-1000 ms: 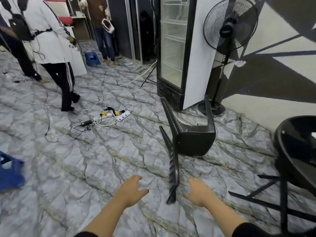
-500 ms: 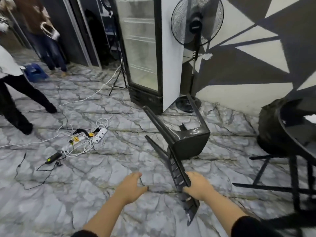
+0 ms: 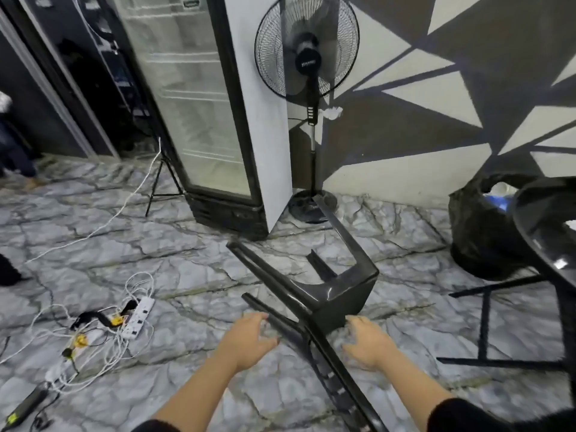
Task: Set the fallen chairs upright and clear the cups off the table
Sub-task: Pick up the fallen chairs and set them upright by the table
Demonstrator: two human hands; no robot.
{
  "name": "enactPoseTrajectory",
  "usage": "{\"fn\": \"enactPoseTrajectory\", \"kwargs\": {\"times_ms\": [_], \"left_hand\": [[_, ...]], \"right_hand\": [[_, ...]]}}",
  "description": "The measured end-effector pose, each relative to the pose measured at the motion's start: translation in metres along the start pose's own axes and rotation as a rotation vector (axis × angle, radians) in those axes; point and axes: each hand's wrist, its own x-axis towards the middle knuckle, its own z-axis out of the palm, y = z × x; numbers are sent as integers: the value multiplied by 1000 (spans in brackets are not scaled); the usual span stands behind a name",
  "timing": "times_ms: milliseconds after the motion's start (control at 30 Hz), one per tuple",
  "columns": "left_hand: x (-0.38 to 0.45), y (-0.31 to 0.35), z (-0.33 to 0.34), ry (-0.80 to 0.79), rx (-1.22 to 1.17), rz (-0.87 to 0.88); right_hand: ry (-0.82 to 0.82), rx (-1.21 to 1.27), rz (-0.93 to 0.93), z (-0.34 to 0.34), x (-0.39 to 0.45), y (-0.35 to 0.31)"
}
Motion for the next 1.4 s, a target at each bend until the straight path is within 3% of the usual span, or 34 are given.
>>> {"fn": "enactPoseTrajectory", "kwargs": {"times_ms": [233, 400, 733, 1000, 1233, 1400], "left_hand": [[105, 17, -34, -106, 58, 133], [182, 41, -33, -292, 147, 341], [265, 66, 2, -609, 488, 699], [310, 42, 102, -740, 516, 765], [349, -5, 215, -891, 420, 802], [356, -24, 270, -991, 474, 805]], "right_hand": [[80, 138, 190, -12, 36, 9], [117, 261, 428, -9, 35, 24], [264, 574, 838, 63, 8, 8], [342, 699, 875, 163, 20, 57], [385, 566, 817, 256, 60, 126], [296, 378, 780, 293, 70, 158]]}}
